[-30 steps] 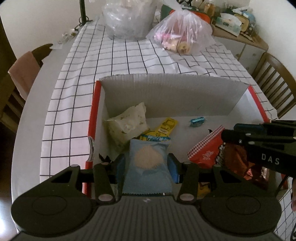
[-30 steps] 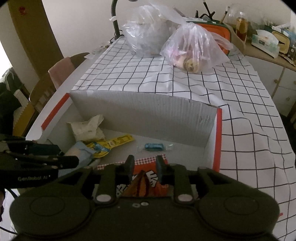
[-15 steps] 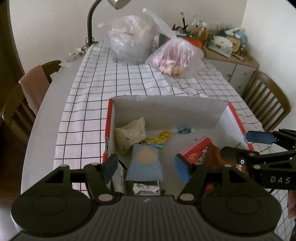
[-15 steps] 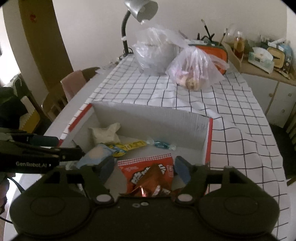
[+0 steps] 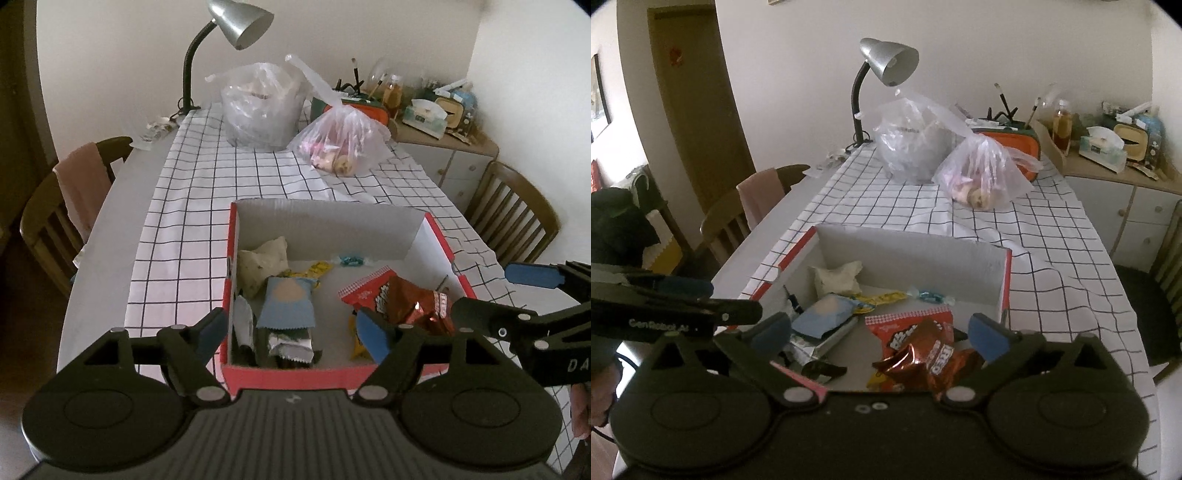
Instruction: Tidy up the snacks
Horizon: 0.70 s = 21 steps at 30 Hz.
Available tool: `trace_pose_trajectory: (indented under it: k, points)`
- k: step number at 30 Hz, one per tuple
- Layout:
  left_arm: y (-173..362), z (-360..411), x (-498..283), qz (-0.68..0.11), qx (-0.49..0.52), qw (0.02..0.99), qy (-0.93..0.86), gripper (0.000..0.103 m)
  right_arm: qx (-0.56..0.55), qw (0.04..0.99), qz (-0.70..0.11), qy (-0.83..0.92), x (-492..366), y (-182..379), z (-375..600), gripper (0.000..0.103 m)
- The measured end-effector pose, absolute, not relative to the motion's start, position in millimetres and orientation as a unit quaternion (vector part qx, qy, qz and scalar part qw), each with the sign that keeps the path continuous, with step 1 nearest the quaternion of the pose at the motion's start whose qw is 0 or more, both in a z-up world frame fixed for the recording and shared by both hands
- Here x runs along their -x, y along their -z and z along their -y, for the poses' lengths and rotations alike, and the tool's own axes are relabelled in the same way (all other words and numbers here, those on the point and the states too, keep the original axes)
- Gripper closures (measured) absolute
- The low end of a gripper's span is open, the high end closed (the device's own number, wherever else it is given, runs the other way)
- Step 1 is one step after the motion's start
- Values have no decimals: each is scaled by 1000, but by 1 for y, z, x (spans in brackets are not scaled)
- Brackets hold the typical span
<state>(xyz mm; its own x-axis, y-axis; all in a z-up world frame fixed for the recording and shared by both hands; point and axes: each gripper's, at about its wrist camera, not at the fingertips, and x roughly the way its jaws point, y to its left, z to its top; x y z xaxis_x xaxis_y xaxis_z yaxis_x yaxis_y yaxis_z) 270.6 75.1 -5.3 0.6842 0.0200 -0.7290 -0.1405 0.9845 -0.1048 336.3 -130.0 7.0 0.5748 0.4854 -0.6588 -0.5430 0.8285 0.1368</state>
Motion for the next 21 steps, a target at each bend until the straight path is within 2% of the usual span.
trace_pose_trajectory:
  k: [7,11,21]
  points:
    - [-2,-73,-244,-381,80,920,-38,18,33,891,-350,-288,-315,-13,133,0]
    - [-5,-72,-233,-374,83,923,-40,5,29,893,-345,-288,-306,-16,136,0]
    - [-10,-70,-216,-365,87,926,-49,4,26,894,-341,-290,-293,-20,139,0]
